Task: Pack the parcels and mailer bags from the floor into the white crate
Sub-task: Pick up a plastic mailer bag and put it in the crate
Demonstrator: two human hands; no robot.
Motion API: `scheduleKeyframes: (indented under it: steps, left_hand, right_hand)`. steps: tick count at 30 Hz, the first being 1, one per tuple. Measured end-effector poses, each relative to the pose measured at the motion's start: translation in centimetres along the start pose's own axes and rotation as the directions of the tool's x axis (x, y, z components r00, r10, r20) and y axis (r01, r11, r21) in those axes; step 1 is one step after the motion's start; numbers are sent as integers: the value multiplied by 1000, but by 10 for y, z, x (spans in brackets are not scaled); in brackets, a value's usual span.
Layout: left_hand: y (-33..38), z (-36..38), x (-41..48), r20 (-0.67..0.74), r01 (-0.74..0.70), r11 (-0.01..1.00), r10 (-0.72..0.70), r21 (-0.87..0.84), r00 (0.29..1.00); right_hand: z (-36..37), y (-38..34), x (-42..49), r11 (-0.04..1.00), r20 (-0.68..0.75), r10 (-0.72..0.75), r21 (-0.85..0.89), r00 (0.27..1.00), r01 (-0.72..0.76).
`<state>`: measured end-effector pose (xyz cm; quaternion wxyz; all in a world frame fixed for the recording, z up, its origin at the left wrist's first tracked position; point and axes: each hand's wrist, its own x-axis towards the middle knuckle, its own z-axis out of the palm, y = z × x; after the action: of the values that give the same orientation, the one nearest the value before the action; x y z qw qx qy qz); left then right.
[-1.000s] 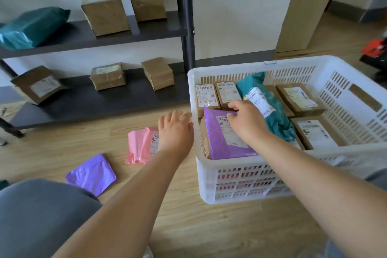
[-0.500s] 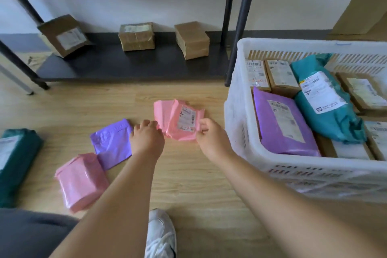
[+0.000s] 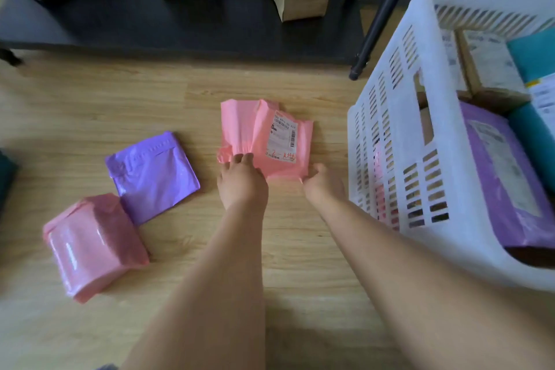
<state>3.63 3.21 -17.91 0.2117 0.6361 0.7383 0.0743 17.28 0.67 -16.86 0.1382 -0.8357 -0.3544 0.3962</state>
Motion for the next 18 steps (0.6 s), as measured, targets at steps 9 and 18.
scheduleKeyframes:
  steps: [9,18]
  left_hand:
    - [12,21,31,30,162,973,-159,-166,987]
    - [11,12,26,115,250,949,-232,-193,966]
  right_hand:
    - [20,-2,35,991,83,-10,137,997,-1]
    - [13,-2,34,963,32,71,258,997,-77]
